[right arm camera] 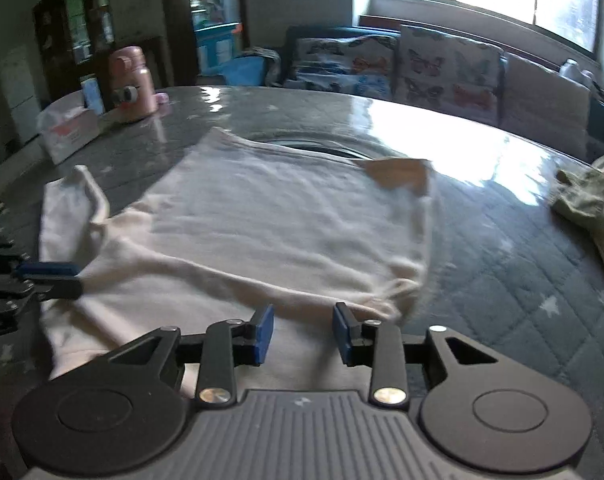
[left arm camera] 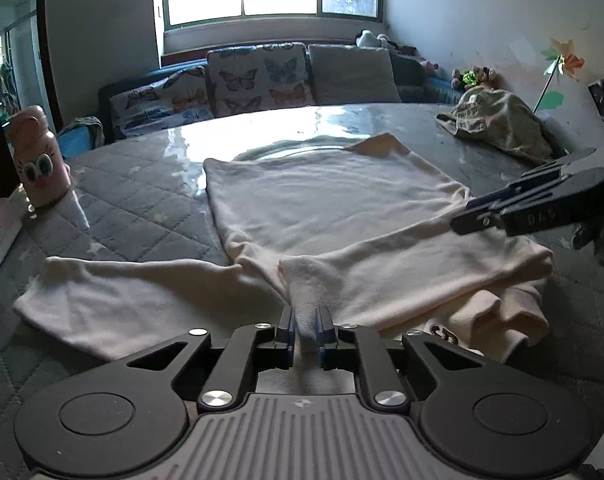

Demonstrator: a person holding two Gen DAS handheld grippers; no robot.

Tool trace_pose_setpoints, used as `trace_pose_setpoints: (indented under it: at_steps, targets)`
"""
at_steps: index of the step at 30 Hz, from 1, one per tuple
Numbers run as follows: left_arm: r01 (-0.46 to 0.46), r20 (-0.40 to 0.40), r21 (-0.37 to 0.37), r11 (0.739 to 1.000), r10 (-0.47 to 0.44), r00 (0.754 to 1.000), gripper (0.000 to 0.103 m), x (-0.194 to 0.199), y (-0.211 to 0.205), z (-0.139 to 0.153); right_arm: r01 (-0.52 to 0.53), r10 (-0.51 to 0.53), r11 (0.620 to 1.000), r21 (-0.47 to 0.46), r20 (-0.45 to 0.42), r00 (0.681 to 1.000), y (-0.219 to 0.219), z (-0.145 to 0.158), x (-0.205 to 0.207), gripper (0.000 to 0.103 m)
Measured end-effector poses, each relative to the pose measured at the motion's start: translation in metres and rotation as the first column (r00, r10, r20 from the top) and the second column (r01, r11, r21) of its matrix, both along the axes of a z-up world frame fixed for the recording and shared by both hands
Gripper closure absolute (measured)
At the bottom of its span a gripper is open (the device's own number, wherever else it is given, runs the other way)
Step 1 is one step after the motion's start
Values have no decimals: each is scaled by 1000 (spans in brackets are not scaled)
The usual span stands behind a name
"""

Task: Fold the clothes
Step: 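Grasp the other sleeve with the left gripper and lift it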

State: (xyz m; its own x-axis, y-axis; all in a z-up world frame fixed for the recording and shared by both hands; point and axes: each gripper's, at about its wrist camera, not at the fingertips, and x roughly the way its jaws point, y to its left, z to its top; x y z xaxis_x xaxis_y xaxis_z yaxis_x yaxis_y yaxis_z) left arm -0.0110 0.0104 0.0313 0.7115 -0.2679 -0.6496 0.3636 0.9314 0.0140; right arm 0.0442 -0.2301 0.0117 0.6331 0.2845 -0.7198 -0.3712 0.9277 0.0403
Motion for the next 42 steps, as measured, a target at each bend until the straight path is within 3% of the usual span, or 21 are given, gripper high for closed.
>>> trace_pose_setpoints:
  at_steps: [3,4,11,14,21,26,28,29,30,33,38,42]
  targets:
    - [-42,25,8,999,42,999,60,0,11,6,-47,47,999,2,1,999,16,1,-3,70]
    - [-67,33,12,998,67,997,59,1,16,7,-69,69,998,5,-1,998,23,2,-4,70]
    - [-286,43,45,957,284,958,57,23,62,9,-202,202,979,1,-3,979,75,0,-7,70]
    - [-393,70,79,916,388,919,57,34,85,8,-258,258,966,-21,6,966,95,-2,-12,70]
    - [-583,38,47,811,581,813,57,58,139,2,-312,314,948,-59,25,949,114,-4,-24,65]
    - [-617,2,36,786,617,787,57,68,150,-5,-319,320,946,-53,11,947,116,-6,-21,65]
    - [-619,-9,37,785,619,785,59,70,152,-9,-322,323,945,-57,16,946,117,-6,-22,65]
    - [-614,-10,30,789,614,789,67,70,151,-9,-321,322,946,-55,20,946,117,-5,-22,65]
    - [-609,-10,22,793,609,793,80,70,150,-9,-318,319,947,-49,24,947,115,-3,-23,63]
    - [-595,-3,3,804,595,804,97,69,146,-8,-303,304,952,-39,36,952,110,2,-22,62]
    - [-558,27,-50,829,559,829,100,58,134,11,-254,253,967,2,43,966,95,9,-22,62]
    - [-466,83,-92,880,474,877,100,43,107,40,-209,207,977,34,48,977,77,14,-22,62]
